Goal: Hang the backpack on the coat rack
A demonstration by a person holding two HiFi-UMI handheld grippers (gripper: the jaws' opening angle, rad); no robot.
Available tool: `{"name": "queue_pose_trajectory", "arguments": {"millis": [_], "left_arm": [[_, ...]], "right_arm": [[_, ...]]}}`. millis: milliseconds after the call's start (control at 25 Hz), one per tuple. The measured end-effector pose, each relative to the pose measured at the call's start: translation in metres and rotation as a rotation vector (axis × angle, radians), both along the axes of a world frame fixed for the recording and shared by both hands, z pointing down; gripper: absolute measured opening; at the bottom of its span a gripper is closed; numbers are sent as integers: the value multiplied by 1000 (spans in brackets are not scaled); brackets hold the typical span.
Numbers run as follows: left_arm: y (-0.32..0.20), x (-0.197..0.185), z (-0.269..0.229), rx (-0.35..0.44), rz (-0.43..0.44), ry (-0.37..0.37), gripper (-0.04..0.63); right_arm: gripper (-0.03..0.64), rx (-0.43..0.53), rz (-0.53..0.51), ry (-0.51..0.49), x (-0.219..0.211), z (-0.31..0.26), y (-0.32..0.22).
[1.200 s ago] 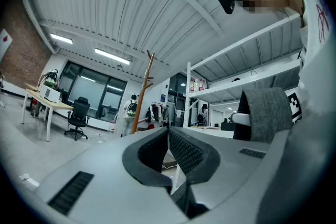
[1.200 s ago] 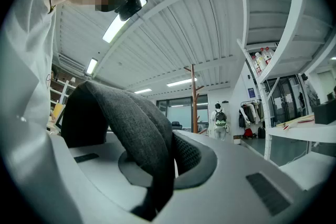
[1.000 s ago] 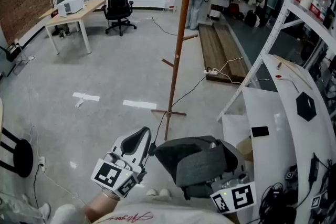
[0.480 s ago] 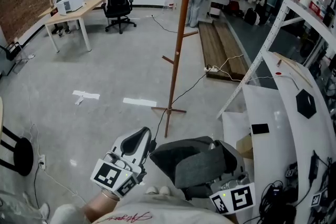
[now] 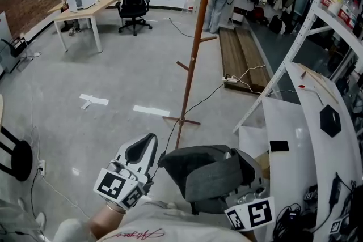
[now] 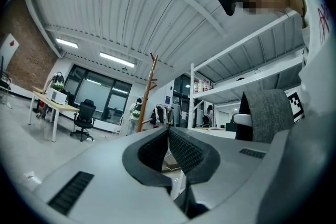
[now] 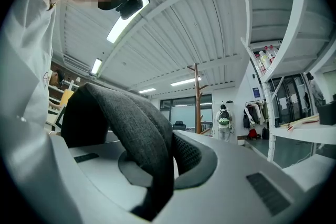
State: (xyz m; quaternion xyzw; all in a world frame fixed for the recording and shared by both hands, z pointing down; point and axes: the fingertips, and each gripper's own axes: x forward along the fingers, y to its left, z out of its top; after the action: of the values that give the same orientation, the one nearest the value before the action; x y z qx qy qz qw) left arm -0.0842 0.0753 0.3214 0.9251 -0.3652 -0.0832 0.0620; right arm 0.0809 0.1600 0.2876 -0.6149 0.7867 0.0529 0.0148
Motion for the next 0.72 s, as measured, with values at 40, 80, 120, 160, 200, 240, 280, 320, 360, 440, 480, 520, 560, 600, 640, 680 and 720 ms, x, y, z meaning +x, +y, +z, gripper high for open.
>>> {"name": "queue_pose_trajectory", "arguments": {"millis": [40, 80, 120, 160, 200, 240, 280, 320, 360, 440, 480, 520, 560, 600, 640, 680, 720], "left_arm": [[-2, -1, 0, -5, -10, -4, 21], [-3, -1, 1, -14, -19, -10, 21], [-4, -1, 1, -21, -26, -16, 21], [-6, -1, 0, -21, -33, -20, 21], [-9, -1, -1, -13, -39, -19, 21], [-12, -1, -2, 2, -44, -14, 21], [-15, -1, -3, 14, -50, -9, 21], [-18, 0, -2, 17, -55, -7, 21], [-21, 0, -1, 16, -58, -7, 21], [-28, 4, 2, 5, -59, -7, 21], [-33, 6, 2, 2, -58, -7, 21], [-38, 8, 3, 2, -55, -7, 21], [-44, 9, 3, 3, -53, -7, 21], [-50, 11, 4, 2, -51, -6, 21], [-56, 13, 5, 0, -48, -6, 21], [-64, 15, 5, -2, -46, -4, 21], [-71, 17, 6, -5, -44, -1, 21]], "right_arm": [[34, 3, -8, 3, 1, 0, -2], [34, 4, -14, 3, 2, -1, -4], [34, 5, -17, 4, 3, -1, -7], [34, 5, -19, 4, 5, -1, -9], [34, 5, -21, 4, 7, -1, -12], [34, 4, -24, 3, 9, 0, -15], [34, 2, -27, 2, 11, 0, -18], [34, -1, -29, 2, 13, 1, -22], [34, -4, -31, 2, 15, 2, -25], [34, -8, -31, 1, 20, 4, -34], [34, -10, -30, -1, 22, 4, -39], [34, -13, -29, -2, 23, 5, -44], [34, -16, -29, -2, 24, 6, -50], [34, -20, -29, -1, 25, 7, -55], [34, -24, -29, 1, 26, 8, -61], [34, -27, -28, 2, 27, 9, -68], [34, -30, -25, 2, 29, 10, -75]]}}
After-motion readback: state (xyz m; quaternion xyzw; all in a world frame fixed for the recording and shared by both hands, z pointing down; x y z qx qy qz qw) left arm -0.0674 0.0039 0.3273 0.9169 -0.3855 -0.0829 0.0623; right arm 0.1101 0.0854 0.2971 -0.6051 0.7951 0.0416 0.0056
